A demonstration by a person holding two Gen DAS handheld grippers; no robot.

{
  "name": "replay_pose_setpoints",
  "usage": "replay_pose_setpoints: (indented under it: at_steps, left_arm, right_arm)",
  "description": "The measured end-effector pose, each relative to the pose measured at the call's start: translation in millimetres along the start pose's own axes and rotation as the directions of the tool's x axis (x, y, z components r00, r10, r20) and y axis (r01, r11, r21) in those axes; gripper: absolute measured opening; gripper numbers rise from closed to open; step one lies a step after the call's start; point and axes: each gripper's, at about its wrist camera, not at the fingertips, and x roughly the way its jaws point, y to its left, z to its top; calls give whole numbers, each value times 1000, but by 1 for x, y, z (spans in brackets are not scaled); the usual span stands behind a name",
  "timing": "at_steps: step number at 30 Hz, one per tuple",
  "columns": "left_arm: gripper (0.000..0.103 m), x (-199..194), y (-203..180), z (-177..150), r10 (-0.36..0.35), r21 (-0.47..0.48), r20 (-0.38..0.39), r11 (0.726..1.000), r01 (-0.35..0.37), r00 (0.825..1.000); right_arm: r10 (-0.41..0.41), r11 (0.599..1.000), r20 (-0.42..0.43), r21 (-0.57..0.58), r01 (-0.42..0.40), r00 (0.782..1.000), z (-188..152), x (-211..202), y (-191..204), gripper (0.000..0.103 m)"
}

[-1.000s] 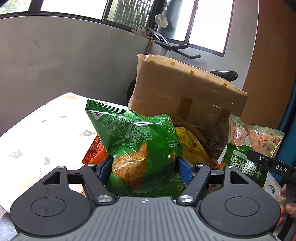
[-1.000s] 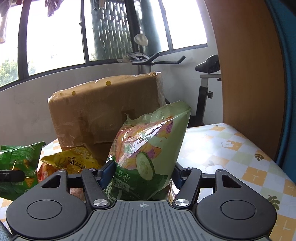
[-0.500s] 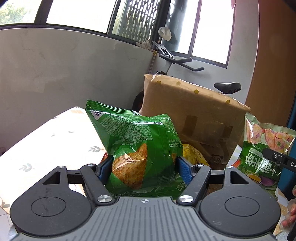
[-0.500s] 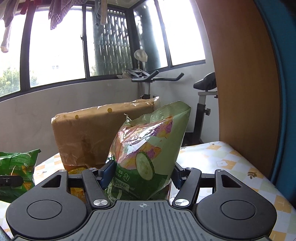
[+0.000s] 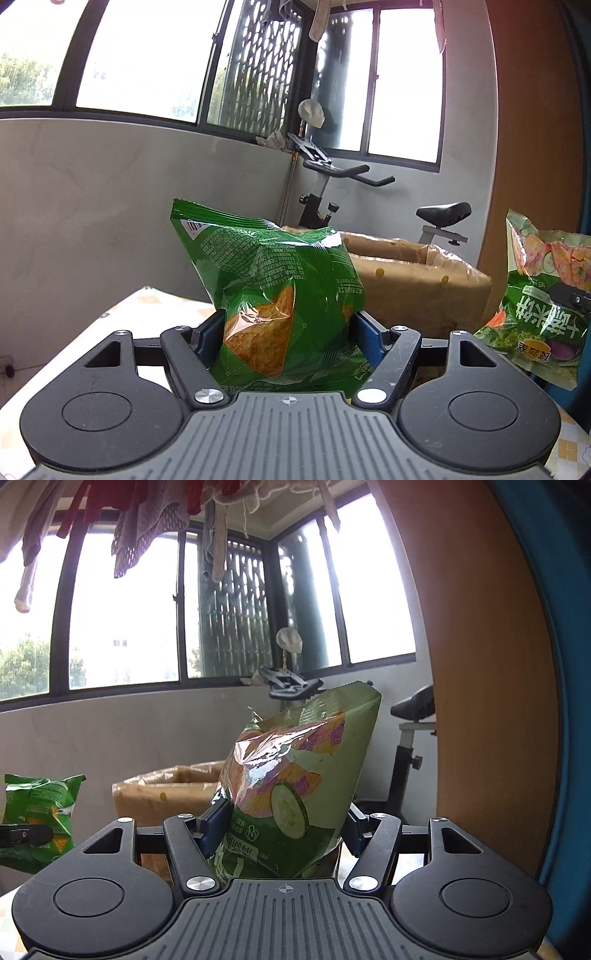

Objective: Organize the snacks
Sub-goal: 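Lift both held bags and carry them over the cardboard box, then open both tools to drop the bags into the box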

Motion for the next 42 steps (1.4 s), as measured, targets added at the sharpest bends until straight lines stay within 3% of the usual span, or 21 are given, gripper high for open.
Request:
replay_pose_setpoints:
  at_steps: [14,27,34,42]
  left_arm:
    - [75,32,-30,62,-55,56,82,997,50,995]
    - [76,63,-39,84,-68,110,95,992,57,993]
    - [76,100,-47,91,-52,145,69,989,42,996]
    - [76,138,-61,74,-1,218,-14,976,4,1000]
  right_arm:
    - [79,996,70,-42,-76,994,86,39,-15,58]
    - [99,992,96,-87,-91,990,124,107,-9,58]
    - [91,993,65,-83,-85,994,128,168,-4,58]
    - [107,990,-86,-85,-114,991,87,226,18,58]
